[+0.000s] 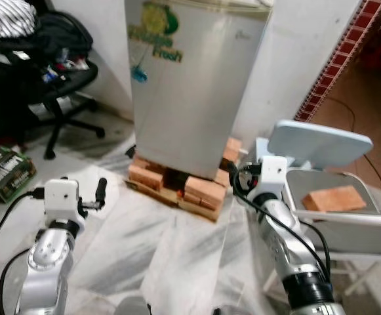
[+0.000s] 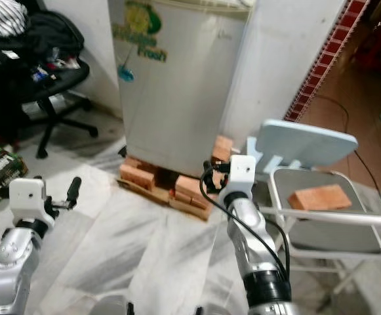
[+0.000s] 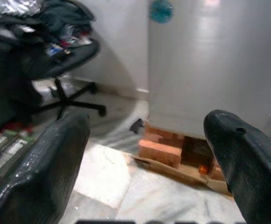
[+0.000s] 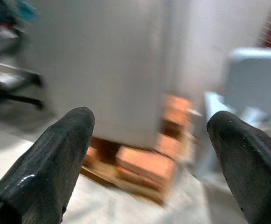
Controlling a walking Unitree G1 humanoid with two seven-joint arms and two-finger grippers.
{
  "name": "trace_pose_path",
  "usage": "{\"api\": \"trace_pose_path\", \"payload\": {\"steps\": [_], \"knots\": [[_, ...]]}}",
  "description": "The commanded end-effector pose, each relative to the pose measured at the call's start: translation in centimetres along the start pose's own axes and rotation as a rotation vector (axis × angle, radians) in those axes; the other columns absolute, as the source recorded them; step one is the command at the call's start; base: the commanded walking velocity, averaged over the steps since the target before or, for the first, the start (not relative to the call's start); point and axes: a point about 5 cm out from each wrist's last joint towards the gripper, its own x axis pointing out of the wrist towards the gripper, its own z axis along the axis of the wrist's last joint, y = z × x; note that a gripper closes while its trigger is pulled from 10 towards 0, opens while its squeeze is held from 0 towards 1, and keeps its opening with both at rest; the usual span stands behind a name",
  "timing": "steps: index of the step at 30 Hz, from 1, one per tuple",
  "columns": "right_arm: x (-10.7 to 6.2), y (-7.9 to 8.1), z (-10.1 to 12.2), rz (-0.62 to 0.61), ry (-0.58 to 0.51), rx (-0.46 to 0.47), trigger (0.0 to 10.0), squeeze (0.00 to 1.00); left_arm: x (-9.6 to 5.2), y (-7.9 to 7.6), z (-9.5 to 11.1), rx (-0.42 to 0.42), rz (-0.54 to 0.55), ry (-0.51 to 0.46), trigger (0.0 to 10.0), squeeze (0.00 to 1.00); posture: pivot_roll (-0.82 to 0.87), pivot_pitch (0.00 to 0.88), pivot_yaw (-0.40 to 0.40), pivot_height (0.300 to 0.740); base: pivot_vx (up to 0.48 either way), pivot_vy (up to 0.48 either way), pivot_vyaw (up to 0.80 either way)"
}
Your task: Restocking fridge
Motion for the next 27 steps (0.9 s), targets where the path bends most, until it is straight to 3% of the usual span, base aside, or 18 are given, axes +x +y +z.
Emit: {"api": "trace_pose_path", "payload": {"steps": [1,14,27], "knots": [[0.09,-0.14,0.22,-0.017,-0.004,0.005,10.0,0.0,-0.07,0.16,0.27,0.02,-0.001,-0.008,10.0,0.0,0.16,0.0,-0.046,0.74,0.0,0.48,-0.8],[-0.08,0.1,0.41,-0.017,-0.01,0.003,10.0,0.0,-0.23,0.52,0.19,0.032,0.006,-0.008,10.0,0.0,0.14,0.0,-0.041,0.74,0.0,0.48,-0.77],[0.03,0.29,0.31,-0.018,-0.002,0.01,10.0,0.0,-0.17,0.45,0.18,0.021,-0.008,-0.016,10.0,0.0,0.15,0.0,-0.041,0.74,0.0,0.48,-0.03]]}}
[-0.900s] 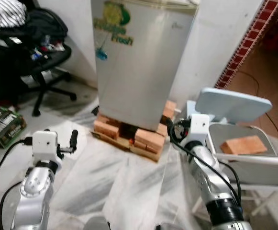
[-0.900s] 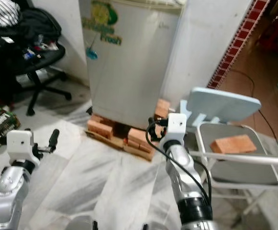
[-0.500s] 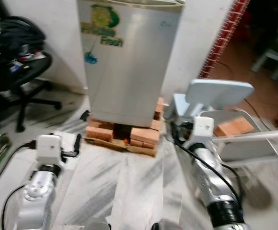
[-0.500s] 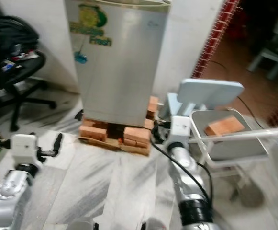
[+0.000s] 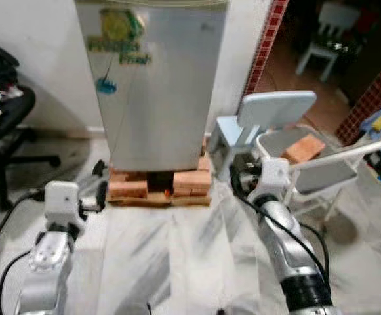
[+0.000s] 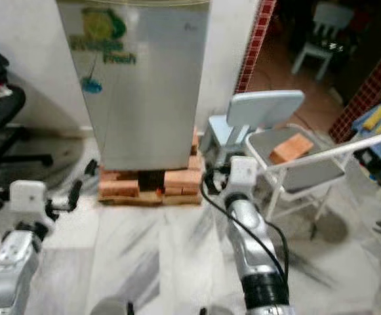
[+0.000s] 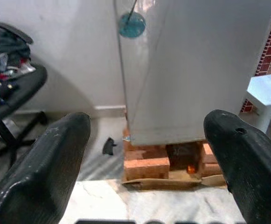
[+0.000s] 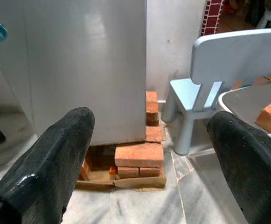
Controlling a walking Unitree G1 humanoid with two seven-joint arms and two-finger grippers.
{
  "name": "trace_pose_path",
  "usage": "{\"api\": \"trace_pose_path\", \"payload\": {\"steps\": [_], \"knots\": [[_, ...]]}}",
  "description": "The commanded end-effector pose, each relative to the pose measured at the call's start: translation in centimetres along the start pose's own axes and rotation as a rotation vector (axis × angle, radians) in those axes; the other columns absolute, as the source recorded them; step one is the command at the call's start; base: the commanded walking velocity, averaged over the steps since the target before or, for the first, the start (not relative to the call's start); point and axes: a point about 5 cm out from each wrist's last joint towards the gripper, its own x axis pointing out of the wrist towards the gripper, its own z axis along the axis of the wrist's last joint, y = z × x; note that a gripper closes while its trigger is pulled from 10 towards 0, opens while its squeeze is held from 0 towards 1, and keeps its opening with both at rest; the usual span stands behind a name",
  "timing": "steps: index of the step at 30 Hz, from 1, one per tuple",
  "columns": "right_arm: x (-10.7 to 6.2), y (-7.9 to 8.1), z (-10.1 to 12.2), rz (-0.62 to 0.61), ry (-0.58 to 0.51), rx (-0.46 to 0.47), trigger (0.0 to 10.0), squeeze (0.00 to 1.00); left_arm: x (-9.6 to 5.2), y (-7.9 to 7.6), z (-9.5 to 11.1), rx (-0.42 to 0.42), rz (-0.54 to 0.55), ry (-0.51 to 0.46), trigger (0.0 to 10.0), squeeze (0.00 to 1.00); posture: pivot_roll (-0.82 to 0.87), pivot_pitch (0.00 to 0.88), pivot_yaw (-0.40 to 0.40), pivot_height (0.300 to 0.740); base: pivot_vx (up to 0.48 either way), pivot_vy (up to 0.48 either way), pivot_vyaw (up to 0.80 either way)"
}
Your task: Restocking fridge
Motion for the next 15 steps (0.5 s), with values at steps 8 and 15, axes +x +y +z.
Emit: {"api": "trace_pose_path", "payload": {"steps": [8,15], "knots": [[0.07,-1.19,-0.22,-0.036,0.018,-0.007,10.0,0.0,-0.15,-0.63,-0.5,-0.037,-0.026,0.025,10.0,0.0,0.16,0.0,-0.042,0.74,0.0,0.48,-0.48],[0.4,-0.56,0.19,-0.009,0.0,-0.008,10.0,0.0,0.5,-0.23,0.12,-0.023,-0.032,0.014,10.0,0.0,0.17,0.001,-0.017,0.74,0.0,0.48,-0.47]]}}
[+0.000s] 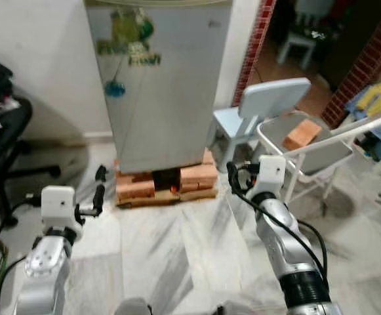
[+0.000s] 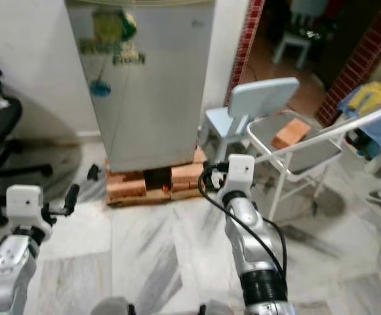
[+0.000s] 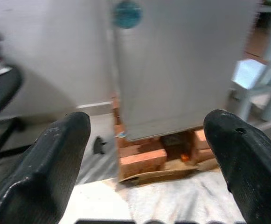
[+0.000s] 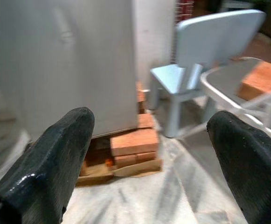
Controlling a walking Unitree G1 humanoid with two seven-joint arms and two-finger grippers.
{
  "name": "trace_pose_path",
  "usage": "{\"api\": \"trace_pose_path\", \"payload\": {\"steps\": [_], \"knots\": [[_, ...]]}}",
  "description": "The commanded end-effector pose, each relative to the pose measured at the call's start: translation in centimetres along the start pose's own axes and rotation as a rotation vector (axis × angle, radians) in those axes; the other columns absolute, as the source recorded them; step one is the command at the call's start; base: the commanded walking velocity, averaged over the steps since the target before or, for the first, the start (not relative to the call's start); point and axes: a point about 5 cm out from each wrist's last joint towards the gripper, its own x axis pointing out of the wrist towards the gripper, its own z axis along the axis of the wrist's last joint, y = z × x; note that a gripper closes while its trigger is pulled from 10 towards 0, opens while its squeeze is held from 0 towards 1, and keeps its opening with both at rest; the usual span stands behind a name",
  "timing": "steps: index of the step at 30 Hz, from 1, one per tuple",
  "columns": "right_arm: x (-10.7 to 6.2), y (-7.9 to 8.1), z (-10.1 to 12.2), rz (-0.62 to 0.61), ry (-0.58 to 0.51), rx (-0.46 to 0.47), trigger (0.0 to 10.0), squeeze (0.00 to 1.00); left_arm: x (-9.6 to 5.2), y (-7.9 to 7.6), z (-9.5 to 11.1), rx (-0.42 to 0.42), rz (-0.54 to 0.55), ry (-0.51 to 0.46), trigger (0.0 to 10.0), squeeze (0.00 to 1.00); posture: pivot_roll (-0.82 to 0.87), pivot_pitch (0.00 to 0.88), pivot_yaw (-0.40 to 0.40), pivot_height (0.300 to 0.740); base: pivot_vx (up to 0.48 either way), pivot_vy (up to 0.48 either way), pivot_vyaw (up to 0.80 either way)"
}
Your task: Restocking fridge
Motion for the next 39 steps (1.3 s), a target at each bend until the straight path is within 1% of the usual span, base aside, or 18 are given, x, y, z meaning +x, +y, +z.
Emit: {"api": "trace_pose_path", "payload": {"steps": [1,2,4,7,8,9,13,15,18,19,22,26,29,33,37,39], "knots": [[0.2,-0.1,0.4,0.001,-0.013,0.001,10.0,0.0,0.5,-0.1,0.8,0.011,-0.018,-0.019,10.0,0.0,0.17,0.001,-0.017,0.74,0.0,0.48,0.0],[0.4,0.2,0.5,0.013,-0.02,-0.006,10.0,0.0,0.7,0.2,1.0,0.017,-0.02,-0.022,10.0,0.0,0.17,0.0,-0.017,0.74,0.0,0.48,0.0],[0.4,0.3,0.5,0.017,-0.014,-0.017,10.0,0.0,0.7,0.5,0.9,0.031,-0.024,-0.023,10.0,0.0,0.17,0.0,-0.016,0.74,0.0,0.48,0.0],[0.4,0.3,0.5,0.017,-0.01,-0.022,10.0,0.0,0.6,0.6,0.7,0.009,-0.006,-0.014,10.0,0.0,0.17,0.0,-0.023,0.74,0.0,0.464,-0.6],[0.4,0.3,0.4,0.015,-0.008,-0.02,10.0,0.0,0.5,0.7,0.6,0.015,0.001,-0.013,10.0,0.0,0.17,0.0,-0.026,0.74,0.0,0.461,-0.8],[0.3,0.1,0.4,0.012,-0.006,-0.016,10.0,0.0,0.2,0.7,0.4,0.027,0.005,-0.016,10.0,0.0,0.17,0.0,-0.027,0.74,0.0,0.461,-0.8],[0.0,-0.4,0.3,-0.002,-0.008,-0.012,10.0,0.0,-0.6,0.4,-0.5,0.016,0.014,0.006,10.0,0.0,0.17,0.0,-0.041,0.74,0.0,0.442,-0.8],[-0.3,-1.0,0.3,-0.019,-0.017,-0.008,10.0,0.0,-1.0,0.2,-0.9,0.023,0.005,0.013,10.0,0.0,0.17,0.0,-0.047,0.74,0.0,0.442,-0.54],[-0.6,-1.5,0.4,-0.034,-0.026,-0.002,10.0,0.0,-1.1,0.2,-0.9,0.015,0.014,0.012,10.0,0.0,0.17,0.0,-0.051,0.74,0.0,0.442,-0.46],[-1.0,-1.8,0.3,-0.038,-0.033,-0.005,10.0,0.0,-1.1,0.2,-0.9,0.011,0.019,0.008,10.0,0.0,0.18,0.0,-0.053,0.74,0.0,0.442,0.0],[-1.4,-1.8,0.3,-0.037,-0.036,-0.009,10.0,0.0,-1.1,0.2,-0.6,0.017,0.021,-0.003,10.0,0.0,0.18,0.0,-0.054,0.74,0.0,0.442,0.0],[-1.4,-1.8,0.4,-0.033,-0.039,-0.014,10.0,0.0,-0.8,0.3,-0.3,0.025,0.02,-0.018,10.0,0.0,0.17,0.0,-0.056,0.74,0.0,0.441,0.0],[-1.2,-1.7,0.6,-0.035,-0.046,-0.011,10.0,0.0,-0.6,0.3,0.0,0.017,0.021,-0.03,10.0,0.0,0.17,0.0,-0.055,0.74,0.295,0.379,0.0],[-1.2,-1.7,0.7,-0.035,-0.051,-0.011,10.0,0.0,-0.5,0.3,-0.1,0.004,0.019,-0.017,10.0,0.0,0.17,0.0,-0.054,0.74,0.321,0.358,0.0],[-1.3,-1.6,0.7,-0.036,-0.052,-0.011,10.0,0.0,-0.6,0.4,0.0,0.034,-0.004,-0.031,10.0,0.0,0.17,0.0,-0.059,0.74,0.326,0.353,0.0],[-1.3,-1.6,0.7,-0.035,-0.049,-0.012,10.0,0.0,-0.6,0.4,0.0,0.029,-0.008,-0.03,10.0,0.0,0.17,0.0,-0.058,0.74,0.454,0.0,-0.29]]}}
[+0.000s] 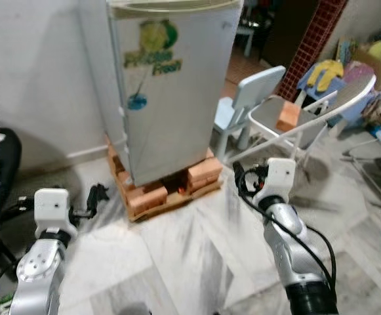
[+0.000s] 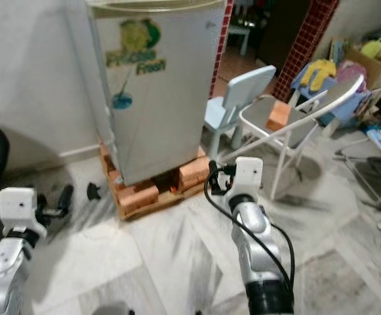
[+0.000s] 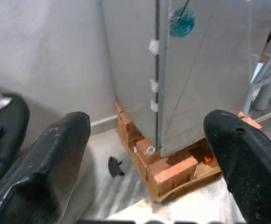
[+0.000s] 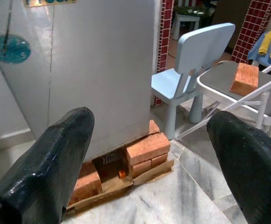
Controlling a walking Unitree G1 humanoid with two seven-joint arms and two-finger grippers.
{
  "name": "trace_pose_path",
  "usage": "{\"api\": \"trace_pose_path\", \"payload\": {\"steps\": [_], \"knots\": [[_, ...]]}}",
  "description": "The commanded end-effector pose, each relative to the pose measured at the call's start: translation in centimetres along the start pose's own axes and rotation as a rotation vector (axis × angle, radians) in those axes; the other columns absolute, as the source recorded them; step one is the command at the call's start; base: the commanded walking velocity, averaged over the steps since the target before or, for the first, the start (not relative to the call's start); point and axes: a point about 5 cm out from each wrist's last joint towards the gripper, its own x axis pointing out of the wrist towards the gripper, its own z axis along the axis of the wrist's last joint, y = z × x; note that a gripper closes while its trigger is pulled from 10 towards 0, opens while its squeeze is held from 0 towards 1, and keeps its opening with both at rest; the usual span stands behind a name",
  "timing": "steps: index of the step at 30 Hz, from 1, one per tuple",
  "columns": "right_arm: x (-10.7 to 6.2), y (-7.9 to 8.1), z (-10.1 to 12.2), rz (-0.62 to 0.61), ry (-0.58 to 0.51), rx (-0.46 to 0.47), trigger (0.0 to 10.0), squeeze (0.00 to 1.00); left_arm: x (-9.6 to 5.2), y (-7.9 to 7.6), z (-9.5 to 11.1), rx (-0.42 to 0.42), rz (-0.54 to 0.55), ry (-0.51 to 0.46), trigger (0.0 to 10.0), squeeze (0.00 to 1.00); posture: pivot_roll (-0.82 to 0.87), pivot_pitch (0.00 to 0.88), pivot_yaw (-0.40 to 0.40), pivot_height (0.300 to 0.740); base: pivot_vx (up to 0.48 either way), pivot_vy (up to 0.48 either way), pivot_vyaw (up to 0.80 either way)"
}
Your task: Restocking fridge
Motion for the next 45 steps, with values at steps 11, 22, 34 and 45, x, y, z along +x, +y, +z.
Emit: {"api": "trace_pose_path", "payload": {"steps": [11,22,34,45], "knots": [[0.25,-0.33,0.25,-0.019,-0.004,0.008,10.0,0.0,0.32,0.0,-0.06,-0.011,-0.003,0.024,10.0,0.0,0.17,0.0,-0.055,0.74,0.409,0.147,-0.76],[0.39,-0.2,0.2,-0.013,0.002,0.006,10.0,0.0,0.31,-0.3,-0.26,-0.05,-0.005,0.036,10.0,0.0,0.17,0.0,-0.061,0.74,0.083,0.44,-0.76],[0.48,-0.2,0.05,-0.01,0.01,0.004,10.0,0.0,0.06,-0.65,-0.37,-0.038,0.013,0.028,10.0,0.0,0.17,0.0,-0.066,0.74,0.0,0.196,-0.17],[0.75,-0.17,0.02,-0.008,0.016,0.001,10.0,0.0,-0.04,-0.89,-0.55,-0.026,-0.007,0.037,10.0,0.0,0.17,0.0,-0.067,0.74,0.0,0.372,0.0]]}}
